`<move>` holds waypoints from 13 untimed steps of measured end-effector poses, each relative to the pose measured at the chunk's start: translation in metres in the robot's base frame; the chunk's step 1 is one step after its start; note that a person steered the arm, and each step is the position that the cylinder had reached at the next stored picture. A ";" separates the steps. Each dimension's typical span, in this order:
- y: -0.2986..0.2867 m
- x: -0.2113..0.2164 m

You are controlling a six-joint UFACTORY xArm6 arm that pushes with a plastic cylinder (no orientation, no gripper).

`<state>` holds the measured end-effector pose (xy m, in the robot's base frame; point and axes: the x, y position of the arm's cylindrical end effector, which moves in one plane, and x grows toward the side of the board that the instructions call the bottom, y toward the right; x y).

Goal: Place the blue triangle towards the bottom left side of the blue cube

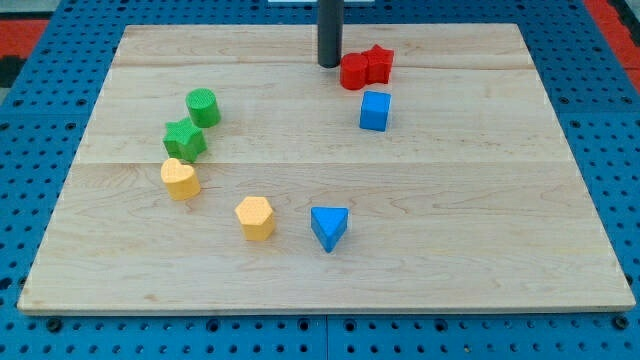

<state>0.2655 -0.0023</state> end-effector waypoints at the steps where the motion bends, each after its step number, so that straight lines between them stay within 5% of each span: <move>1: -0.032 0.012; 4: 0.046 0.062; 7: 0.014 0.189; 9: 0.098 0.267; 10: 0.062 0.328; 11: 0.001 0.315; 13: 0.020 0.239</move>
<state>0.5042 0.0177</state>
